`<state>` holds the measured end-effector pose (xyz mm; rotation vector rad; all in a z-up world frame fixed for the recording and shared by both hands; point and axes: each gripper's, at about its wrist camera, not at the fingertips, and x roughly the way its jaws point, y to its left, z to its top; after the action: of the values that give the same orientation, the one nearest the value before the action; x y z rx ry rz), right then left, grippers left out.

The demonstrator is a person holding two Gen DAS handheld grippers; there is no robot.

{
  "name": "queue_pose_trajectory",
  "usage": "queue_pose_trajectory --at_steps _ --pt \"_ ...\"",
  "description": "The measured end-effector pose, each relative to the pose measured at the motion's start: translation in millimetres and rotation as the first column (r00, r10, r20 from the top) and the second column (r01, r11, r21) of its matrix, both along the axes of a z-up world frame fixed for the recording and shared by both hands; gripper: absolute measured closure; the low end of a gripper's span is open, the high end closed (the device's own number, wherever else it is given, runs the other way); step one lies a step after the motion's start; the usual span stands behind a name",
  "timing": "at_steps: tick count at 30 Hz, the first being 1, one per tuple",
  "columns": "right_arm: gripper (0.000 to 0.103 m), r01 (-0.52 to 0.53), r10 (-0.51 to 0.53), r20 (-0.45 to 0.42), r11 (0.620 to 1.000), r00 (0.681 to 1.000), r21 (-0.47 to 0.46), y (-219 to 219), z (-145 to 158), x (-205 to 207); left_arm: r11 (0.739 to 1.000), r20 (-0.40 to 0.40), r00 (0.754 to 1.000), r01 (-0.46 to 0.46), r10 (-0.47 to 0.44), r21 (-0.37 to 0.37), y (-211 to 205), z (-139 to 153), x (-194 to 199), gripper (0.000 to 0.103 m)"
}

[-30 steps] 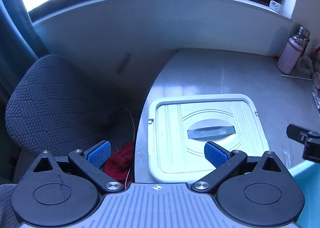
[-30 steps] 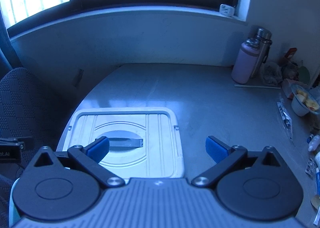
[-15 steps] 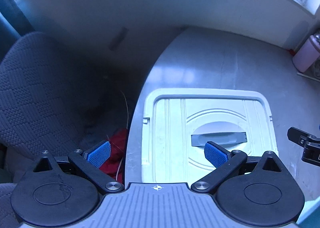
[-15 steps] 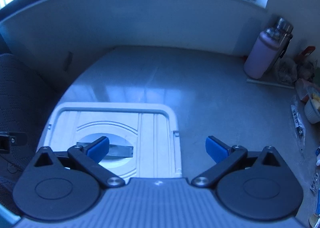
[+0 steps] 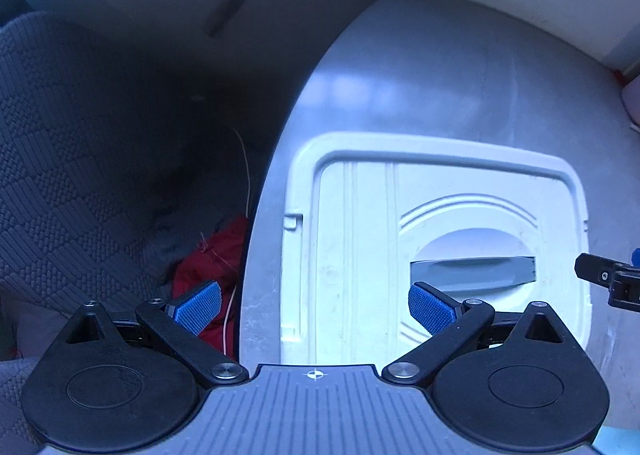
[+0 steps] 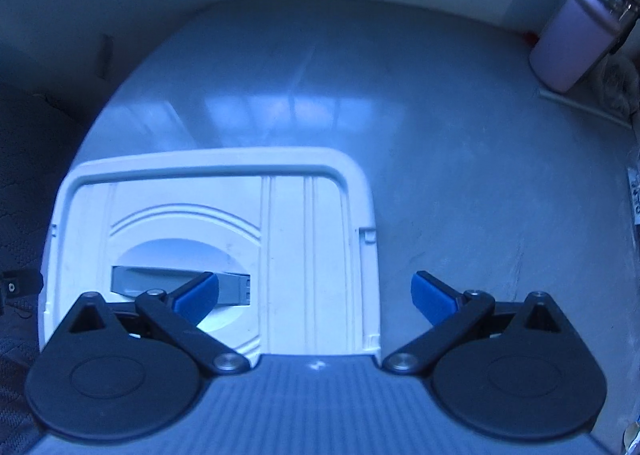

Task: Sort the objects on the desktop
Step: 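Lower both grippers over opposite edges of the white lid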

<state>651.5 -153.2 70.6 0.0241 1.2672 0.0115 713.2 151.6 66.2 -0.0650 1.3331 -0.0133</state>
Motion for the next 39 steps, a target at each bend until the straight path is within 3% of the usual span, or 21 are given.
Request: queue_pose_trajectory --at_steps 6,14,27,36,39 --pt "0.0 0.025 -0.018 -0.091 0.997 0.996 0.076 -3 -12 7 1.0 -0.058 0.998 0.018 -0.018 -0.01 -4 -19 9 0.002" --pt "0.0 -0.002 0.005 -0.123 1.0 0.992 0.028 3 -22 20 1.0 -0.105 0.994 0.016 -0.018 -0.02 -5 -26 19 0.002" --pt "0.0 0.007 0.001 -0.177 0.999 0.984 0.045 1 -49 22 0.999 -0.18 0.984 0.001 -0.01 -0.049 -4 -44 19 0.001" --pt "0.0 0.011 -0.006 -0.169 0.999 0.986 0.03 2 -52 20 0.997 -0.182 0.983 -0.029 0.015 -0.072 5 -49 26 0.001" --pt "0.0 -0.002 0.0 -0.162 1.0 0.987 -0.016 4 -54 19 0.997 -0.179 0.984 -0.023 0.011 -0.067 5 -50 23 0.001"
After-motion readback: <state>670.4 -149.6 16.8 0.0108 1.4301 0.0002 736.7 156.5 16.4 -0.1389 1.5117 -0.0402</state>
